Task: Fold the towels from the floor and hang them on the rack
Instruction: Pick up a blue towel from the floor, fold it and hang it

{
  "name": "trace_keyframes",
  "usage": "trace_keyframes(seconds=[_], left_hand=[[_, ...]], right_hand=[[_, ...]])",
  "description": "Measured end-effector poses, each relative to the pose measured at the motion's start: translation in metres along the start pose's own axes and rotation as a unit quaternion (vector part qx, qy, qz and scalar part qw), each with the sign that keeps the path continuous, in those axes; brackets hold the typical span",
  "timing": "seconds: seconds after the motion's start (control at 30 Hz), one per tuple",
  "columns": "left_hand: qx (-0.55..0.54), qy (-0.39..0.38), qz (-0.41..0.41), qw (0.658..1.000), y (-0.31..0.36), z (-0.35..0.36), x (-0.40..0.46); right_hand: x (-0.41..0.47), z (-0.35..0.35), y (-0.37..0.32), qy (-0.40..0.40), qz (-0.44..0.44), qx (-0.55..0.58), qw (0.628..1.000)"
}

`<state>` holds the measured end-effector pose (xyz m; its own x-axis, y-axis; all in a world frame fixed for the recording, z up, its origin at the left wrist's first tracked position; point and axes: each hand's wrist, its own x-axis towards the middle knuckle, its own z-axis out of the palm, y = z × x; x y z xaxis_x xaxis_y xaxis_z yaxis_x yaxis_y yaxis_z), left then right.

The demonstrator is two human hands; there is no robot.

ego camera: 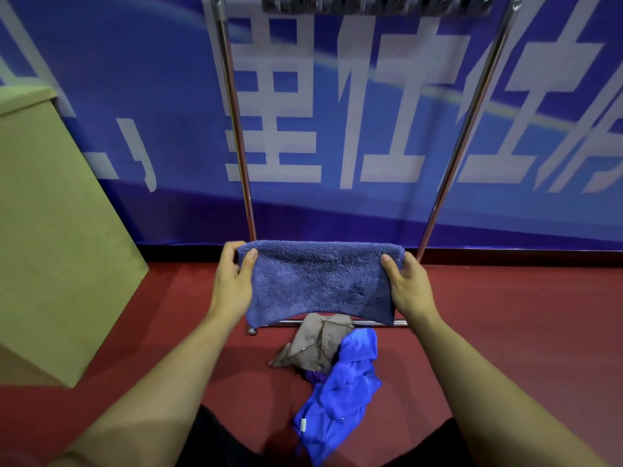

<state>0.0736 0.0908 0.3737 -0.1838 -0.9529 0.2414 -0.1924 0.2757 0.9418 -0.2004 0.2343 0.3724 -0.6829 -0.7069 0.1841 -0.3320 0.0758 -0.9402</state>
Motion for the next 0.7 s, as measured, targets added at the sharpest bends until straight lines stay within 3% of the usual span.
trace_keyframes(seconds=[0.23,0.57,0.7], left_hand=[[0.048,0.039,0.056,0.996,0.014,0.003,-0.006],[-0.019,0.102,-0.048,0.993,0.020,0.000,-0.006],[-0.114,0.088,-0.107,0.984,0.014,0.002,-0.007]], right_hand=[[-0.004,-0.001,-0.005,0.049,-0.039,-0.011,0.998],[-0.004,-0.002,-0.009,0.086,0.016,0.035,0.996],[0.001,-0.003,0.001,0.078,0.065,0.066,0.993]])
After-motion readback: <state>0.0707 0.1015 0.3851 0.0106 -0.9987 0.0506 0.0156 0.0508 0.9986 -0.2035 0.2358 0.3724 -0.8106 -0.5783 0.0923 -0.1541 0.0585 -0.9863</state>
